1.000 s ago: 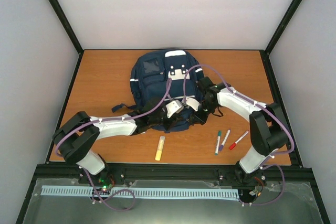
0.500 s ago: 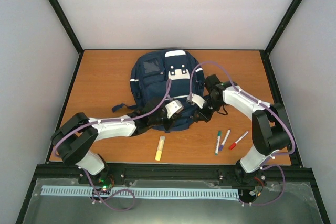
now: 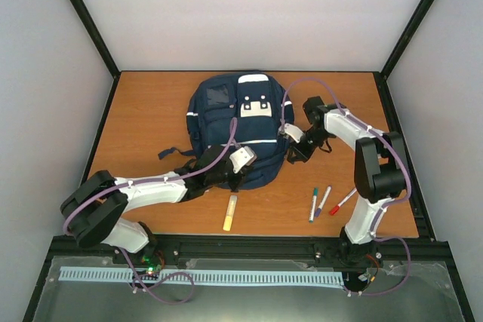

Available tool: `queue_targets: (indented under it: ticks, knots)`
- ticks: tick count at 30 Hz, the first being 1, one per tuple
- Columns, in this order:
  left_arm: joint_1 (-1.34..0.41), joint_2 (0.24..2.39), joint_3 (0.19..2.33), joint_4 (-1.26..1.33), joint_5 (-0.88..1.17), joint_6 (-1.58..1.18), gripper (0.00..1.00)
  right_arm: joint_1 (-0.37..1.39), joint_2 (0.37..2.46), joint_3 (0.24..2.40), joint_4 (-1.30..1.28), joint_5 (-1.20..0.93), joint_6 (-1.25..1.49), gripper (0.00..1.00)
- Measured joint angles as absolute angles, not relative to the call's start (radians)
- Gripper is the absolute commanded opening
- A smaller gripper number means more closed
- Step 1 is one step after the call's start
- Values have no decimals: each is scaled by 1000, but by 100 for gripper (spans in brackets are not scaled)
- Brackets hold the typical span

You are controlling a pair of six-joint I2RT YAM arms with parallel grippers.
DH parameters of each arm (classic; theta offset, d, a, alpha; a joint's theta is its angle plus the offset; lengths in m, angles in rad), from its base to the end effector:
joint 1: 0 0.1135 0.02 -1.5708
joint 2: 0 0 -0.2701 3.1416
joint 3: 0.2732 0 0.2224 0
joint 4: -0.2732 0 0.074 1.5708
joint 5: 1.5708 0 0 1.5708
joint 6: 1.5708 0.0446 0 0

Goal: Pack the student bag
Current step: Zip the student bag at the center of the board.

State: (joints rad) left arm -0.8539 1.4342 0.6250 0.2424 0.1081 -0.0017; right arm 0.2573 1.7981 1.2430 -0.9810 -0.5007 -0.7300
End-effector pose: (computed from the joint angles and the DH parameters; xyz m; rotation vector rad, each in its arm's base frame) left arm 0.1766 -0.2099 0.2040 0.9673 1.9732 -0.6083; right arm 0.2831 0.0966 0.2017 -1.3888 2.5539 0.7109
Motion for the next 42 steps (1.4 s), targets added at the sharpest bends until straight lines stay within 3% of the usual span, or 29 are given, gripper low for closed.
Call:
queue_targets:
  ticks: [33,42]
  knots:
    - [-854,1411,612,216,93,-14,1,167,2137,1603,-922,-423,-597,5]
    - [-854,1420,619,207,93,-27,1,162,2146,1607,-915,-422,-570,15]
